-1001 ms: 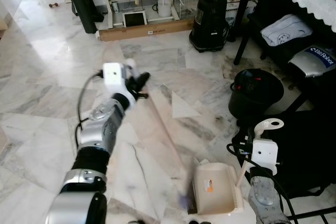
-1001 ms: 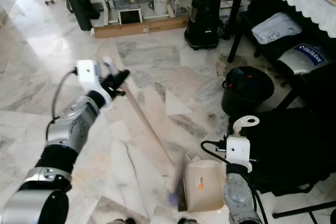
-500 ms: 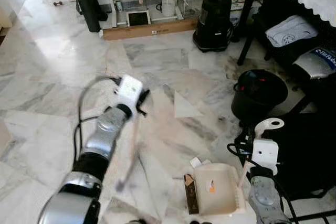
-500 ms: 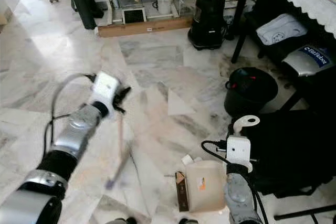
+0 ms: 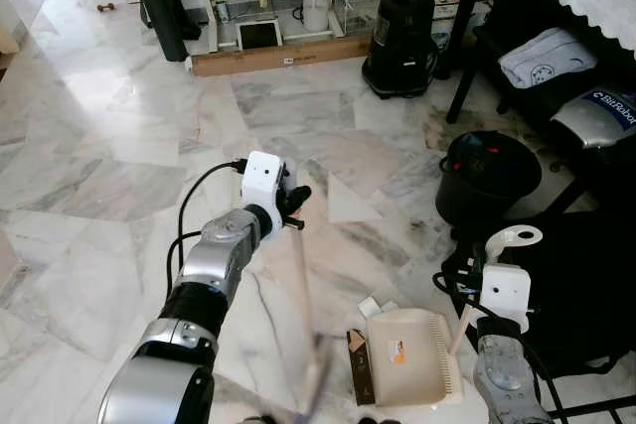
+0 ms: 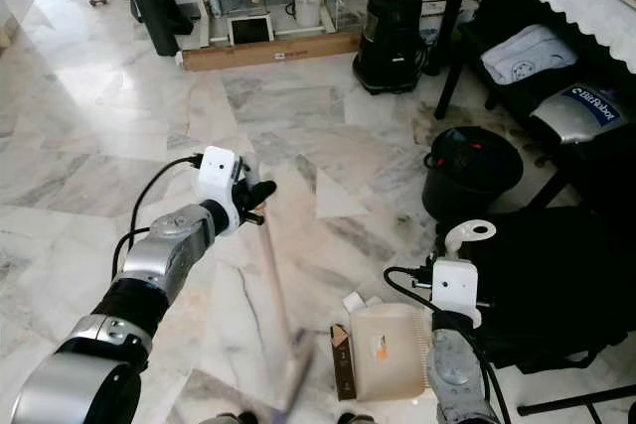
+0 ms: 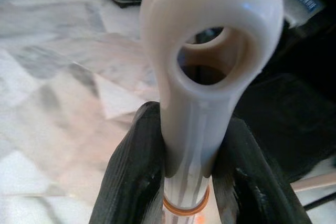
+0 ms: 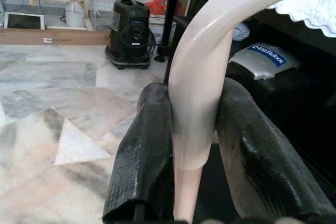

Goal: Sweep floor

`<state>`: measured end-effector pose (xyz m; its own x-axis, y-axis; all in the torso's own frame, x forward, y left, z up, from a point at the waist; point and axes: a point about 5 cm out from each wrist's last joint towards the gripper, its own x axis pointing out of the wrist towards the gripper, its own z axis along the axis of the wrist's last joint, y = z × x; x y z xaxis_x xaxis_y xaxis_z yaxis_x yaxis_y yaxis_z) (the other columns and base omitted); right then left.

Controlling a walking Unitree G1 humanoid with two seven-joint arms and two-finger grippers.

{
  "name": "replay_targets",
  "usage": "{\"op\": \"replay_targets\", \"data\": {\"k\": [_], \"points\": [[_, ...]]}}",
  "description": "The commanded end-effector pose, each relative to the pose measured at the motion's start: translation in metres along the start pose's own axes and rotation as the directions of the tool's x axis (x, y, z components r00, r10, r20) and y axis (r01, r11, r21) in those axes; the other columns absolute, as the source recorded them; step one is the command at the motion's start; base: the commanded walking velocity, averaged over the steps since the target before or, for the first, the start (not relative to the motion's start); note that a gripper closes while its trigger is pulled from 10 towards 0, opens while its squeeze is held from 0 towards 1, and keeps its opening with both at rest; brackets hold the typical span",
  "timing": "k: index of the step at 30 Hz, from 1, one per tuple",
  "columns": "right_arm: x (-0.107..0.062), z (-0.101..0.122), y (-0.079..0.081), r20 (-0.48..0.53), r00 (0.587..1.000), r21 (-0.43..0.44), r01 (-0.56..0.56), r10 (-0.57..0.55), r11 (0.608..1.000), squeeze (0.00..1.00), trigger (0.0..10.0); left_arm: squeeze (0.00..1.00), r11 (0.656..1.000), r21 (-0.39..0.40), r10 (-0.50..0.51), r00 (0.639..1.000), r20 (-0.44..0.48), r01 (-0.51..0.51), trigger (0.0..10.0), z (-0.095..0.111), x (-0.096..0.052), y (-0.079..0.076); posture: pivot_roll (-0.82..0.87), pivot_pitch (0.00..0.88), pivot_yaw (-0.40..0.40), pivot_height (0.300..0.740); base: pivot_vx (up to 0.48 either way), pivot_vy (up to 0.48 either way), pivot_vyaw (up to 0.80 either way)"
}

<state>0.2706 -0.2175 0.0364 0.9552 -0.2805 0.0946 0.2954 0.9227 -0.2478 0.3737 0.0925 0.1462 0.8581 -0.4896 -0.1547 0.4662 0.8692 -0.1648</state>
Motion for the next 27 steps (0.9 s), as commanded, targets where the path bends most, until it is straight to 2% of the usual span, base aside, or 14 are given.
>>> {"op": "replay_targets", "data": {"k": [1, 2, 3, 9, 10, 14, 18, 20, 21, 23, 25, 26, 27], "points": [[-0.004, -0.006, -0.004, -0.024, 1.000, -0.016, 0.001, -0.001, 1.000, 0.00, 10.0, 0.00, 0.997, -0.061, -0.039, 0.999, 0.025, 0.040, 10.0, 0.010, 0.003, -0.006, 0.08, 0.157, 0.024, 0.740, 0.000, 0.000, 0.00], [-0.004, -0.006, -0.004, -0.024, 1.000, -0.016, 0.001, -0.001, 1.000, 0.00, 10.0, 0.00, 0.997, -0.061, -0.039, 0.999, 0.025, 0.040, 10.0, 0.010, 0.003, -0.006, 0.08, 0.157, 0.024, 0.740, 0.000, 0.000, 0.00], [-0.004, -0.005, -0.003, -0.023, 1.000, -0.014, 0.000, 0.000, 1.000, 0.00, 10.0, 0.00, 0.990, -0.123, -0.063, 0.998, 0.025, 0.066, 10.0, 0.012, 0.005, -0.012, 0.07, 0.157, 0.024, 0.740, 0.000, 0.000, 0.00], [-0.004, -0.005, -0.002, -0.022, 1.000, -0.001, -0.001, 0.001, 1.000, 0.00, 10.0, 0.00, 0.955, -0.273, -0.107, 0.993, 0.048, 0.116, 10.0, 0.018, 0.009, -0.024, 0.07, 0.155, 0.025, 0.740, 0.000, 0.000, 0.00], [-0.004, -0.004, -0.001, -0.023, 1.000, 0.013, 0.006, -0.005, 1.000, 0.00, 10.0, 0.00, 0.938, -0.318, -0.121, 0.990, 0.068, 0.136, 10.0, 0.022, 0.010, -0.028, 0.07, 0.153, 0.026, 0.740, 0.000, 0.000, 0.00], [-0.002, -0.003, -0.002, -0.033, 0.999, 0.057, 0.040, -0.038, 0.998, 0.00, 10.0, 0.00, 0.913, -0.374, -0.134, 0.985, 0.108, 0.165, 10.0, 0.032, 0.010, -0.029, 0.08, 0.150, 0.028, 0.740, 0.000, 0.000, 0.00], [0.000, -0.003, -0.002, -0.043, 0.998, 0.077, 0.055, -0.052, 0.996, 0.00, 10.0, 0.00, 0.914, -0.372, -0.126, 0.984, 0.126, 0.164, 10.0, 0.037, 0.009, -0.027, 0.08, 0.148, 0.029, 0.740, 0.000, 0.000, 0.00], [0.000, -0.002, 0.000, -0.041, 0.998, 0.071, 0.045, -0.042, 0.996, 0.00, 10.0, 0.00, 0.939, -0.331, -0.025, 0.978, 0.206, 0.094, 10.0, 0.051, 0.003, -0.010, 0.08, 0.151, 0.029, 0.740, 0.000, 0.000, 0.00], [0.000, -0.002, 0.000, -0.041, 0.998, 0.071, 0.045, -0.042, 0.996, 0.00, 10.0, 0.00, 0.939, -0.331, -0.025, 0.978, 0.206, 0.094, 10.0, 0.051, 0.003, -0.010, 0.08, 0.151, 0.029, 0.740, 0.000, 0.000, 0.00], [-0.001, -0.003, 0.000, -0.043, 0.998, 0.072, 0.040, -0.037, 0.997, 0.00, 10.0, 0.00, 0.945, -0.325, 0.047, 0.957, 0.286, 0.050, 10.0, 0.063, -0.004, 0.004, 0.08, 0.152, 0.029, 0.740, 0.000, 0.000, 0.00], [-0.002, -0.004, 0.001, -0.047, 0.998, 0.073, 0.038, -0.035, 0.997, 0.00, 10.0, 0.00, 0.963, -0.270, 0.095, 0.940, 0.327, -0.004, 10.0, 0.070, -0.009, 0.013, 0.09, 0.154, 0.029, 0.740, 0.000, 0.000, 0.00], [-0.003, -0.005, 0.000, -0.049, 0.998, 0.074, 0.037, -0.033, 0.997, 0.00, 10.0, 0.00, 0.979, -0.192, 0.137, 0.926, 0.352, -0.072, 10.0, 0.074, -0.015, 0.021, 0.09, 0.154, 0.029, 0.740, 0.000, 0.000, 0.00], [-0.003, -0.005, 0.000, -0.049, 0.998, 0.074, 0.037, -0.033, 0.997, 0.00, 10.0, 0.00, 0.979, -0.192, 0.137, 0.926, 0.352, -0.072, 10.0, 0.074, -0.015, 0.021, 0.09, 0.154, 0.029, 0.740, 0.000, 0.000, 0.00]]}}
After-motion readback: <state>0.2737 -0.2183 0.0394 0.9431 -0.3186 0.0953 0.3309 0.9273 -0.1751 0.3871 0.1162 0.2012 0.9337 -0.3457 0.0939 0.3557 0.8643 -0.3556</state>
